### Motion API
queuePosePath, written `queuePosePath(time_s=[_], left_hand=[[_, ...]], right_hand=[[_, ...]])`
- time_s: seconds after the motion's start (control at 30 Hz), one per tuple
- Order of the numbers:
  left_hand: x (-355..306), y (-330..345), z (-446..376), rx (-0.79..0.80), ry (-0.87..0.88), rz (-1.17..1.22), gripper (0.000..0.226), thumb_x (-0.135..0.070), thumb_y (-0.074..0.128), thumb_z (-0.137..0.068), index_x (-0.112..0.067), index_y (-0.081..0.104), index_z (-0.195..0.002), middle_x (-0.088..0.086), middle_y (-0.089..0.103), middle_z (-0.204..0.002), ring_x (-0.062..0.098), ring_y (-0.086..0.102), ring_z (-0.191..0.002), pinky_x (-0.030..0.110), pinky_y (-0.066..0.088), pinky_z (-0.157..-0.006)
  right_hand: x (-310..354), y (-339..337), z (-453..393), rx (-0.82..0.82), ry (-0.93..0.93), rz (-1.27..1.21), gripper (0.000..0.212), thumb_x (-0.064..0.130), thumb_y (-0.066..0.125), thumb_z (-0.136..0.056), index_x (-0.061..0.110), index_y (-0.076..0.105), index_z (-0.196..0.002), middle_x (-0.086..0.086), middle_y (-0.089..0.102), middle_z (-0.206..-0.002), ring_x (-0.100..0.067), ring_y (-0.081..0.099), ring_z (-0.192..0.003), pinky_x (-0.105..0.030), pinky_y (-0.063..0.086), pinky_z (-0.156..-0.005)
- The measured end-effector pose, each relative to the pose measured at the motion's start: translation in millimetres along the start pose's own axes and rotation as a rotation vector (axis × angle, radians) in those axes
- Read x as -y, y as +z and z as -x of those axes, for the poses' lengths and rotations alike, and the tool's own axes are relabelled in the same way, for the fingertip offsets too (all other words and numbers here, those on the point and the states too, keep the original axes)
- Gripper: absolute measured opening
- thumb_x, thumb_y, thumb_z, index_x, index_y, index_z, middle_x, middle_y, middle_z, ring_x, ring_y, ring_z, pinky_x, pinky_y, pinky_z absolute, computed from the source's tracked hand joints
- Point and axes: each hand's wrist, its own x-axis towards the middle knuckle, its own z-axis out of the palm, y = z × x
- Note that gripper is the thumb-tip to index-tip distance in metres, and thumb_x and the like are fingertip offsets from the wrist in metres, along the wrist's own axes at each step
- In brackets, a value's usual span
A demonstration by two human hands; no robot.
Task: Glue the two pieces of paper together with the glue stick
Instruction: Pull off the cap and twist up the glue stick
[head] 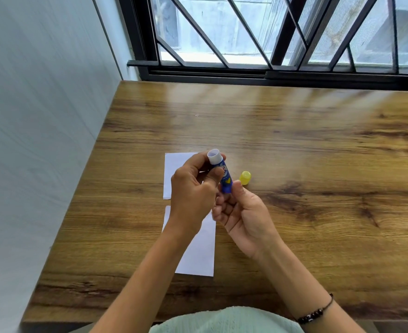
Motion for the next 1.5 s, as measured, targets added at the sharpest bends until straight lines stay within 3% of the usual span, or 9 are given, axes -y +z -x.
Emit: queuePosePath(time_s=[0.1, 0.17, 0.37, 0.63, 0.87, 1.0, 1.13, 1.33, 1.5], left_hand=[[0.4, 1.8, 1.5, -0.002, 0.009, -0.024, 0.031, 0.0, 0.057, -0.082, -0.029, 0.064, -0.087, -0.013, 0.066, -0.087, -0.003, 0.062, -0.08, 0.018, 0.053, -0.072], [0.7, 1.1, 1.3, -0.007, 0.02, -0.032, 0.03, 0.0, 0.057, -0.082, -0.028, 0.064, -0.09, -0.015, 0.065, -0.089, -0.003, 0.062, -0.083, 0.015, 0.052, -0.075], [0.0, -2.0, 2.7, 0.006, 0.022, -0.027, 0.032, -0.001, 0.058, -0.082, -0.032, 0.063, -0.087, -0.016, 0.065, -0.087, -0.005, 0.062, -0.082, 0.015, 0.052, -0.074], [-0.3, -0.4, 3.7, 0.009, 0.034, -0.065, 0.021, 0.0, 0.058, -0.082, -0.016, 0.065, -0.094, -0.008, 0.064, -0.087, 0.005, 0.063, -0.084, 0.029, 0.054, -0.079], [-0.1, -3.6, 2.7, 0.004, 0.017, -0.045, 0.03, 0.001, 0.057, -0.082, -0.028, 0.063, -0.089, -0.013, 0.065, -0.089, -0.003, 0.062, -0.083, 0.019, 0.053, -0.078], [-0.1, -2.2, 3.7, -0.001, 0.007, -0.035, 0.029, 0.002, 0.057, -0.082, -0.025, 0.065, -0.089, -0.009, 0.065, -0.088, 0.004, 0.062, -0.084, 0.029, 0.055, -0.08], [0.1, -0.9, 3.4, -0.001, 0.02, -0.057, 0.022, 0.001, 0.058, -0.081, -0.016, 0.066, -0.093, -0.006, 0.065, -0.087, 0.01, 0.062, -0.083, 0.029, 0.053, -0.08], [-0.2, -4.5, 2.6, 0.004, 0.021, -0.064, 0.03, 0.001, 0.056, -0.083, -0.028, 0.064, -0.089, -0.011, 0.065, -0.089, 0.001, 0.063, -0.085, 0.026, 0.054, -0.08], [0.0, -3.9, 3.5, 0.017, 0.021, -0.051, 0.03, 0.001, 0.055, -0.083, -0.028, 0.064, -0.087, -0.011, 0.065, -0.087, -0.002, 0.062, -0.08, 0.021, 0.055, -0.074]], right_hand=[[-2.7, 0.6, -1.7, -0.019, 0.027, -0.017, 0.046, 0.045, 0.042, -0.088, 0.007, 0.065, -0.077, -0.006, 0.064, -0.057, -0.015, 0.059, -0.047, -0.025, 0.05, -0.045], [-2.8, -0.7, -1.4, 0.037, 0.015, -0.014, 0.044, 0.046, 0.045, -0.085, 0.007, 0.063, -0.094, -0.007, 0.066, -0.07, -0.017, 0.062, -0.059, -0.029, 0.055, -0.055], [-1.2, -5.4, 0.0, 0.119, -0.059, -0.109, 0.03, 0.009, 0.061, -0.076, 0.01, 0.054, -0.106, -0.005, 0.068, -0.075, -0.013, 0.064, -0.06, -0.025, 0.055, -0.057], [-3.9, 0.6, -4.2, -0.017, 0.081, -0.052, 0.042, 0.046, 0.049, -0.082, 0.011, 0.065, -0.065, -0.001, 0.054, -0.047, -0.01, 0.048, -0.038, -0.021, 0.044, -0.042], [-0.7, -4.4, 0.1, 0.097, -0.005, -0.083, 0.028, 0.013, 0.059, -0.079, 0.01, 0.054, -0.107, -0.005, 0.066, -0.072, -0.012, 0.061, -0.057, -0.024, 0.055, -0.056], [-3.1, -2.2, -0.7, 0.055, 0.016, -0.108, 0.018, 0.021, 0.057, -0.08, 0.008, 0.064, -0.09, -0.004, 0.064, -0.063, -0.01, 0.059, -0.05, -0.022, 0.052, -0.049], [-3.2, 0.1, -2.1, 0.005, 0.108, -0.09, 0.038, 0.043, 0.052, -0.079, 0.012, 0.068, -0.064, -0.001, 0.055, -0.048, -0.009, 0.051, -0.04, -0.021, 0.047, -0.044], [-2.8, -3.1, 0.8, 0.122, -0.021, -0.054, 0.03, 0.022, 0.059, -0.081, 0.01, 0.054, -0.108, -0.004, 0.067, -0.072, -0.012, 0.06, -0.057, -0.025, 0.054, -0.055], [-3.9, -2.4, -0.6, 0.1, -0.027, -0.094, 0.022, 0.016, 0.056, -0.081, 0.009, 0.053, -0.102, -0.003, 0.065, -0.063, -0.008, 0.058, -0.049, -0.021, 0.052, -0.05]])
